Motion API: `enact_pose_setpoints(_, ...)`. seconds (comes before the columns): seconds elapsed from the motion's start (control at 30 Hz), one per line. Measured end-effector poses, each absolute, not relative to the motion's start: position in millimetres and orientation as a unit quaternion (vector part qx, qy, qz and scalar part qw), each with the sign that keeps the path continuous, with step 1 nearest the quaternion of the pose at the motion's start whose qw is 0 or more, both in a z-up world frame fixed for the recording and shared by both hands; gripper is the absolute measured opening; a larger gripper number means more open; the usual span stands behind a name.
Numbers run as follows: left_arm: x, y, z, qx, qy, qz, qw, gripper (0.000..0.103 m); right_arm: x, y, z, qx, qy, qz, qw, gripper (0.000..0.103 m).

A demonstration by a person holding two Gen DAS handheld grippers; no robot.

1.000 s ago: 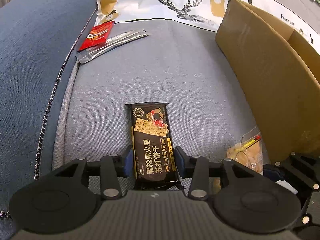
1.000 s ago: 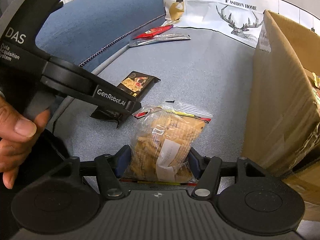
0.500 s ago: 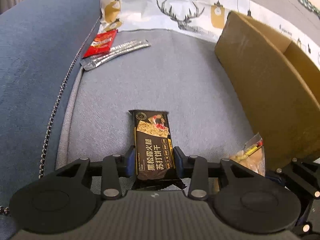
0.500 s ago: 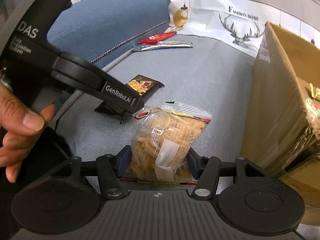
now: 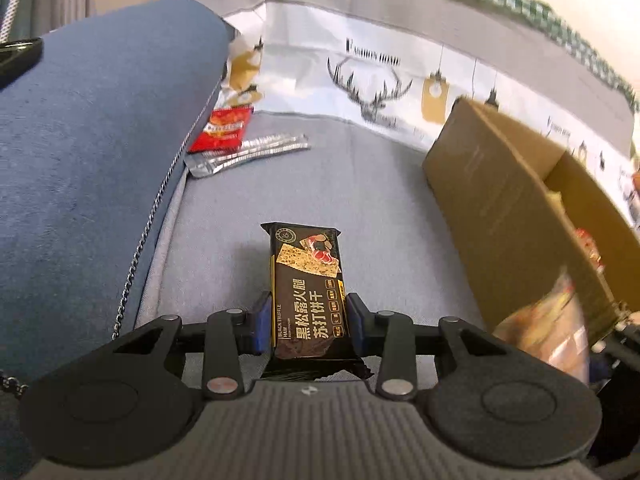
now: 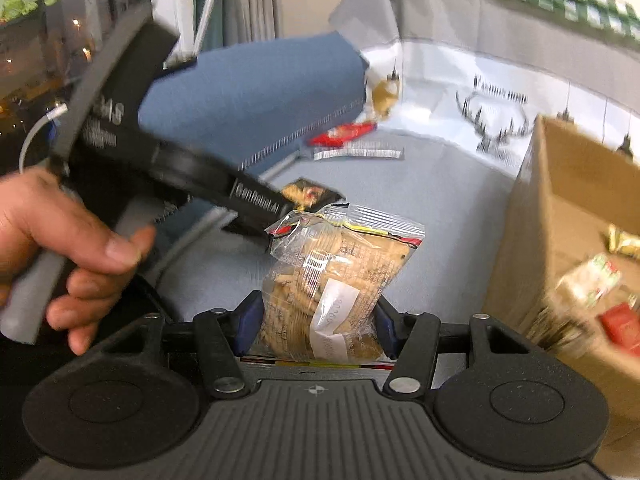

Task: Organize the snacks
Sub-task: 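Lift both held snacks and carry them toward the cardboard box, then lower both snacks into the box and open both tools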

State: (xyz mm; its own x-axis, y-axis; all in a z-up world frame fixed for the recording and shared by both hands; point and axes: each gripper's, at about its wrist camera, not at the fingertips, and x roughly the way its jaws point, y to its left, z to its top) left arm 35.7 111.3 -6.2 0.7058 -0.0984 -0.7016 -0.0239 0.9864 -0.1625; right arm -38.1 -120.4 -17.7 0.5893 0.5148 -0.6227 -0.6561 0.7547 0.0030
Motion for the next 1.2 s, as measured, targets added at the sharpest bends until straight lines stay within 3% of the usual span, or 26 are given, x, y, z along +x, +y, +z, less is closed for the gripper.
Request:
enact_pose_setpoints(0.4,29.2,108.2,1.4,-0.097,0.345,-0.054,0.932,0.042,-26.1,-196.7,81.5,-0.045,0.192,0.311,0.929,0.059)
enact_pose_setpoints(0.67,26.0,101.6,4.2,-0.088,0.335,-0.057,0.936,0.042,-3.7,-254.1,41.2,0.041,0.223,0.249,0.942,0.059)
enact_pose_setpoints(1.03,5.9,73.6,19.4,-0.093,0.306,-0.032,0.947,0.042,8.1,-280.2,39.3,0.069,0.176,0.206,0.960,0.059)
enact_pose_setpoints(1.2,6.0,57.8,23.4,-0.146,0.306,-0.038,0.940,0.042,20.0,-307.5,37.0,0.099,0.173,0.166,0.966,0.059)
